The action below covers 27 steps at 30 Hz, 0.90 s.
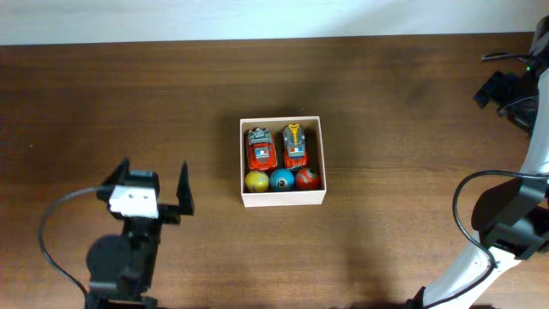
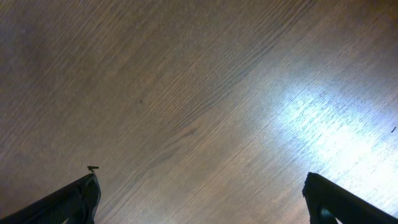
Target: Pack container
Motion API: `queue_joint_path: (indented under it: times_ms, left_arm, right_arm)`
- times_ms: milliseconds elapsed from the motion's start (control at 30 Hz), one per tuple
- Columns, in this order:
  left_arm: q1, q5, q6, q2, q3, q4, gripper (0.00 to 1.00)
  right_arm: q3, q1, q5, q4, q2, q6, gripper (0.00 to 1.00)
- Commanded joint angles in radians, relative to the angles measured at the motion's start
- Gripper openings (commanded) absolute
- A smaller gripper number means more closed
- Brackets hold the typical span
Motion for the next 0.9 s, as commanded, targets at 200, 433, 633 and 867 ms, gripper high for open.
queue_joint_path:
  times_ms: [200,433,633,867]
  left_arm:
    - [0.001,-0.02,0.036,-0.292,-0.306,0.16,0.99]
    - [0.001,-0.02,0.061,-0.402,-0.391,0.156,0.99]
    - [0.003,-0.02,0.087,-0.411,-0.391,0.07,0.99]
    - [0.003,-0.016,0.083,-0.411,-0.393,-0.026,0.99]
  right_arm:
    - [0.019,-0.001,0.002,-0.001,-0.028,-0.003,0.99]
    - [0.019,-0.001,0.002,-0.001,-0.028,-0.003,0.99]
    - [0.019,-0.001,0.002,-0.001,-0.028,-0.003,0.99]
    - [0.019,-0.001,0.002,-0.001,-0.028,-0.003,0.99]
